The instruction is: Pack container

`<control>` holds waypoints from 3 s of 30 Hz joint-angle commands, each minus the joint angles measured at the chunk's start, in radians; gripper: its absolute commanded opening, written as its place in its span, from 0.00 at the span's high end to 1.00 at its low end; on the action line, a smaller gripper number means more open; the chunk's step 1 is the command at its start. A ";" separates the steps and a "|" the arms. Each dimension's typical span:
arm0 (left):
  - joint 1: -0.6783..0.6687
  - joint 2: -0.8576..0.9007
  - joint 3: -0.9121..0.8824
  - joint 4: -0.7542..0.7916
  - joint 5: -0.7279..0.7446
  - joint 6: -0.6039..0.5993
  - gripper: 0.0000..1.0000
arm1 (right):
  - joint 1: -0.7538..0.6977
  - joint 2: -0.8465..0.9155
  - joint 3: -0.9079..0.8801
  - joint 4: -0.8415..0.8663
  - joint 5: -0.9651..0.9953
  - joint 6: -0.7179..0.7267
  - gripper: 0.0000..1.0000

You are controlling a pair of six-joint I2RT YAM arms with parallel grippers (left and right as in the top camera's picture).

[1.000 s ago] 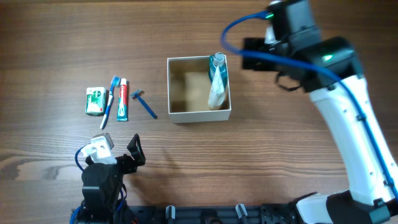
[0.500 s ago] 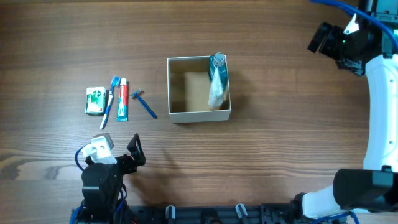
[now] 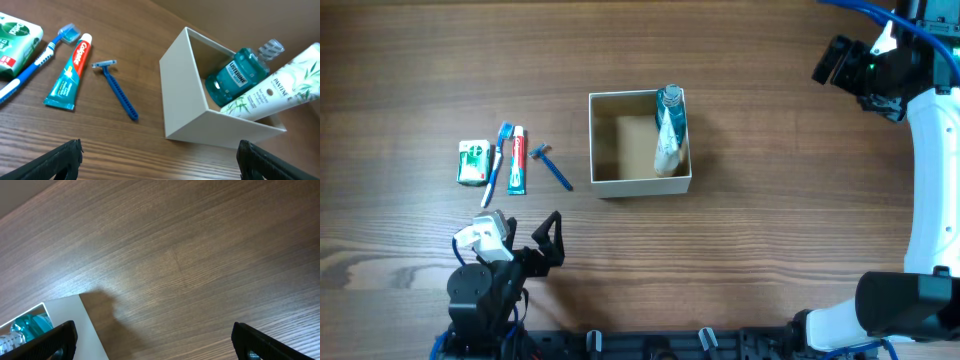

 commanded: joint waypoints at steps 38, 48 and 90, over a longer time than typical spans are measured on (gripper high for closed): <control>0.367 1.723 1.036 -0.217 -0.211 0.628 0.00 | 0.001 0.000 0.015 0.002 -0.011 -0.002 0.00; 0.352 1.818 1.036 -0.123 -0.247 0.632 0.01 | 0.001 0.000 0.015 0.002 -0.011 -0.002 0.00; 0.310 1.770 1.160 -0.316 -0.253 0.502 0.60 | 0.001 0.000 0.015 0.002 -0.011 -0.002 0.00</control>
